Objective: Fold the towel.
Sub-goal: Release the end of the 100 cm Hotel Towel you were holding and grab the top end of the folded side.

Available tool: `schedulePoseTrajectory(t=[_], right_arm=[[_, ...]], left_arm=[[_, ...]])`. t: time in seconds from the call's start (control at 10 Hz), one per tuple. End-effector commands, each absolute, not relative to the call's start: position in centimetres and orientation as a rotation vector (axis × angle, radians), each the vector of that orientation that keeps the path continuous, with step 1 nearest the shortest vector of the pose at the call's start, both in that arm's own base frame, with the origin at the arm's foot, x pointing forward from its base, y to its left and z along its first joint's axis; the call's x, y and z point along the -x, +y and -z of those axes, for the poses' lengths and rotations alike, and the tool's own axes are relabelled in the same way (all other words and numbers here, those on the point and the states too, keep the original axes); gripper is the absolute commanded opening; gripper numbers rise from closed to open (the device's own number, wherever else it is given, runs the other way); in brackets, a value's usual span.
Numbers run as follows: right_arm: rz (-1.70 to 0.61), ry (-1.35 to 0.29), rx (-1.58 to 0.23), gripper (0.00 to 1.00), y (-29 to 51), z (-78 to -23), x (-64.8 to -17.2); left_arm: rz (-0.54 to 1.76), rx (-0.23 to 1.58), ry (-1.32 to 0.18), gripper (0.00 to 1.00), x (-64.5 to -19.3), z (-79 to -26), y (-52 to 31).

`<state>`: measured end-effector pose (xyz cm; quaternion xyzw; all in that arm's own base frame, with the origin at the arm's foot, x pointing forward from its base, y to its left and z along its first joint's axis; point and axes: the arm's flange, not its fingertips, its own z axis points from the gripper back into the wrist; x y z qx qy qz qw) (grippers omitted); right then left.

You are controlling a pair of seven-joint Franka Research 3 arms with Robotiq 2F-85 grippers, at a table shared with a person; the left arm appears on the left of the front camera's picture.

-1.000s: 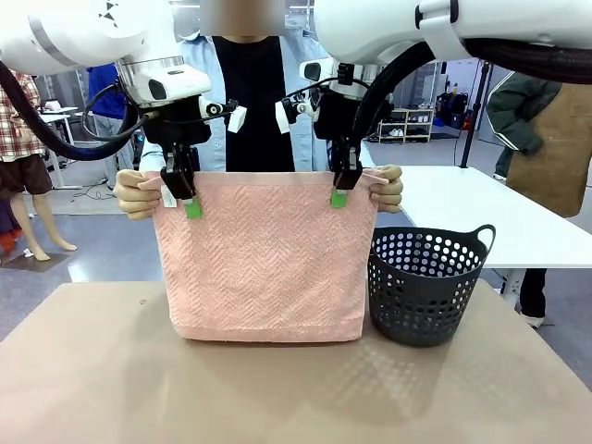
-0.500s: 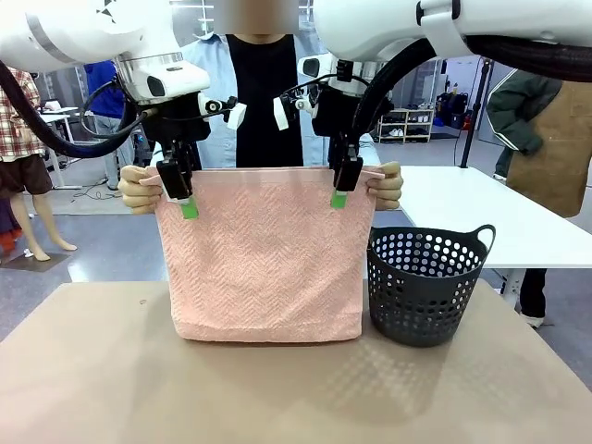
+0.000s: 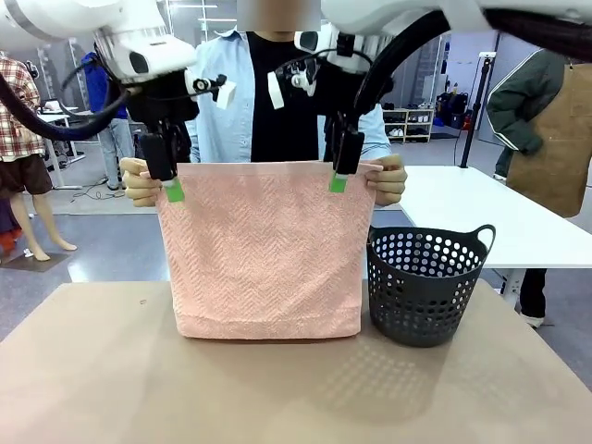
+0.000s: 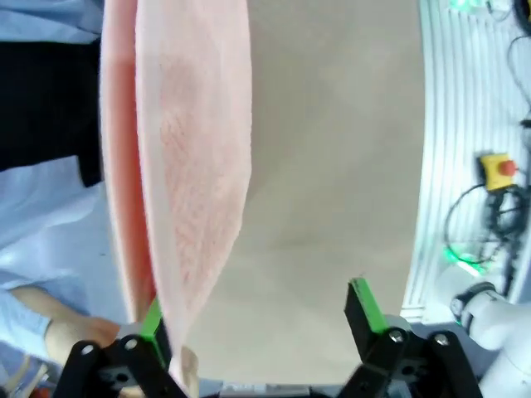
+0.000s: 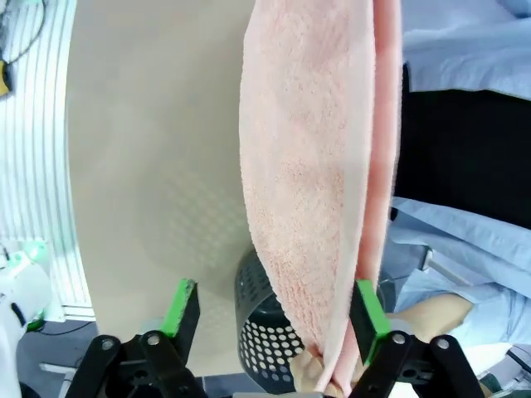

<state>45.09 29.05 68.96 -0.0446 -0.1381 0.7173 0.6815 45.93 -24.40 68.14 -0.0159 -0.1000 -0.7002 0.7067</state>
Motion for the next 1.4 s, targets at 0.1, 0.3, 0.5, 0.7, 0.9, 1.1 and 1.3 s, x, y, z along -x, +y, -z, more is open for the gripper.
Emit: schedulePoseTrajectory(t=[0.1, 0.3, 0.5, 0.7, 0.9, 1.1, 1.3], right_arm=[[-1.608, -0.369, 0.187, 0.93, 29.2, -71.9, -44.3], [-1.61, -0.368, 0.201, 0.93, 29.0, -72.7, -45.5], [-1.637, -0.351, 0.201, 0.93, 28.7, -72.9, -46.8], [-1.645, -0.356, 0.157, 0.93, 27.9, -72.1, -48.2], [-1.633, -0.347, 0.137, 0.93, 27.4, -71.0, -49.6], [-1.609, -0.321, 0.105, 0.93, 27.2, -69.4, -50.7], [-1.602, -0.289, 0.062, 0.93, 27.4, -68.0, -51.3]], left_arm=[[1.535, -0.029, -0.261, 0.95, -45.0, -71.4, -23.1], [1.532, -0.056, -0.264, 0.95, -46.3, -72.2, -22.9], [1.52, -0.074, -0.252, 0.95, -48.0, -72.8, -22.5], [1.526, -0.079, -0.253, 0.95, -49.6, -72.0, -22.8], [1.535, -0.07, -0.245, 0.95, -51.1, -71.0, -23.3], [1.515, -0.041, -0.218, 0.95, -52.1, -69.4, -23.7], [1.517, -0.007, -0.198, 0.95, -52.3, -68.1, -24.5]])
